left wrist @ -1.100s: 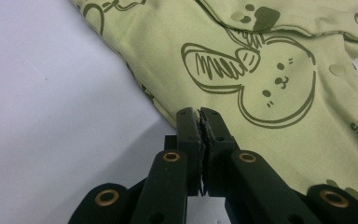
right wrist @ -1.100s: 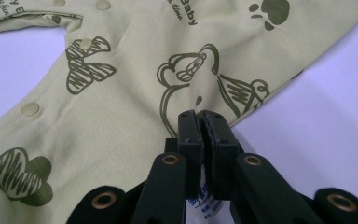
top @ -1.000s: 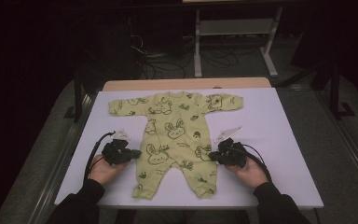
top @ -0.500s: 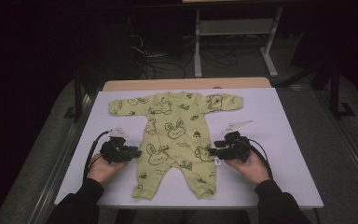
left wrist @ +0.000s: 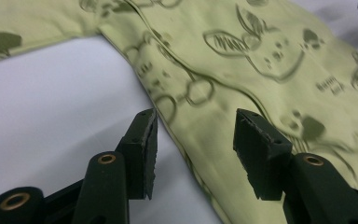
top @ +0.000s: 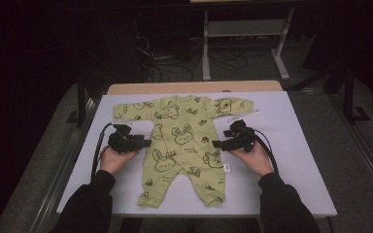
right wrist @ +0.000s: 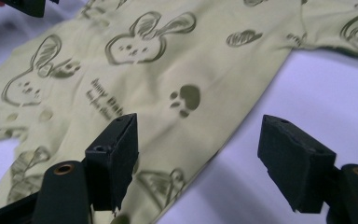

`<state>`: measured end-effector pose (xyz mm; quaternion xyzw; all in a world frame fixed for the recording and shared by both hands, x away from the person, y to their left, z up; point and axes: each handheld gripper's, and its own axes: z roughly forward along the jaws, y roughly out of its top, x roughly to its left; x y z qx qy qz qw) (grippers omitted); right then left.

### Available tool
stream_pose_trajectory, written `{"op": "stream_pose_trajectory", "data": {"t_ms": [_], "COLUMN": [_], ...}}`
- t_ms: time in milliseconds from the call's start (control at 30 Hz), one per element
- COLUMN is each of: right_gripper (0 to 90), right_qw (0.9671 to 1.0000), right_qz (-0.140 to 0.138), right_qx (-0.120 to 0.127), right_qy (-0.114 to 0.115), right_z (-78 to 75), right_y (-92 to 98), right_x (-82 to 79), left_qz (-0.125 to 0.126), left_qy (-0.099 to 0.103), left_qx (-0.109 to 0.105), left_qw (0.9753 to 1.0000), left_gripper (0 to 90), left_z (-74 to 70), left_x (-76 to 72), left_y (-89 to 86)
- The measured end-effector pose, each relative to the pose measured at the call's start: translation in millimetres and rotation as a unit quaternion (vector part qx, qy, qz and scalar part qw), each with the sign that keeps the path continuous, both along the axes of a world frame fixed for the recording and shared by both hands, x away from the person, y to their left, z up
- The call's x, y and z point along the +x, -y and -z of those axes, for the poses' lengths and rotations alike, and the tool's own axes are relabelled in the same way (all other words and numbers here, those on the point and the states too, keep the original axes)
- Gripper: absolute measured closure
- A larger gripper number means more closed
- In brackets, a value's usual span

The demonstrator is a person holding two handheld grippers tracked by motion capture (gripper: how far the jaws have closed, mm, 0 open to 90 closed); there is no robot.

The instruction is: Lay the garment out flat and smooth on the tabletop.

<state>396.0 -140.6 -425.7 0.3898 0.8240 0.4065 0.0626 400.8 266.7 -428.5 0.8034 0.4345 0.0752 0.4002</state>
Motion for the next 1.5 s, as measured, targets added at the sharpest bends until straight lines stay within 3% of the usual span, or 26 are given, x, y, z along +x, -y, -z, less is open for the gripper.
{"op": "stream_pose_trajectory", "data": {"t_ms": [167,400,467,533,600,733,867,967,1200,1367,1467,1500], "right_gripper": [28.0,32.3,39.4,52.4,70.6,88.5,89.1,89.2,89.4,89.3,88.4,83.8], "right_qw": [1.0000,0.9993,0.9987,0.9975,0.9974,0.9970,0.9963,0.9974,0.9954,0.9943,0.9951,0.9959], "right_qz": [0.007,0.017,0.021,0.035,0.036,0.032,0.044,0.051,0.059,0.063,0.063,0.061], "right_qx": [0.000,-0.034,-0.046,-0.061,-0.061,-0.067,-0.068,-0.049,-0.071,-0.083,-0.073,-0.064], "right_qy": [0.000,-0.002,-0.001,0.013,0.012,0.023,0.031,0.015,0.026,0.025,0.023,0.020], "right_z": [7.1,21.4,25.8,25.0,24.1,20.7,16.5,16.4,15.3,17.9,17.6,17.4], "right_y": [-4.3,-15.9,-18.4,-20.0,-20.0,-21.5,-16.2,-10.9,-11.9,-13.8,-12.9,-11.9], "right_x": [18.4,34.3,35.1,33.8,32.9,29.8,29.5,30.9,29.5,29.4,29.3,29.5], "left_qz": [-0.020,-0.026,-0.027,-0.027,-0.029,-0.020,-0.023,-0.025,-0.027,-0.031,-0.032,-0.033], "left_qy": [0.002,-0.008,-0.011,-0.016,-0.009,-0.001,0.001,0.002,0.004,0.001,0.005,0.006], "left_qx": [-0.016,-0.022,-0.018,-0.008,0.002,0.027,0.026,0.026,0.033,0.033,0.025,0.023], "left_qw": [0.9997,0.9994,0.9994,0.9995,0.9995,0.9994,0.9994,0.9993,0.9991,0.9990,0.9992,0.9992], "left_gripper": [48.1,47.1,47.5,50.6,61.7,81.5,85.1,85.0,84.9,83.1,78.8,75.4], "left_z": [5.3,13.7,16.6,20.0,20.1,18.9,16.7,16.1,15.4,16.3,15.0,14.7], "left_x": [14.9,27.3,29.9,31.3,30.4,28.3,27.7,27.3,26.4,26.5,25.3,24.8], "left_y": [1.0,9.1,13.2,17.9,21.4,23.4,21.1,20.2,18.2,15.7,12.0,10.2]}}
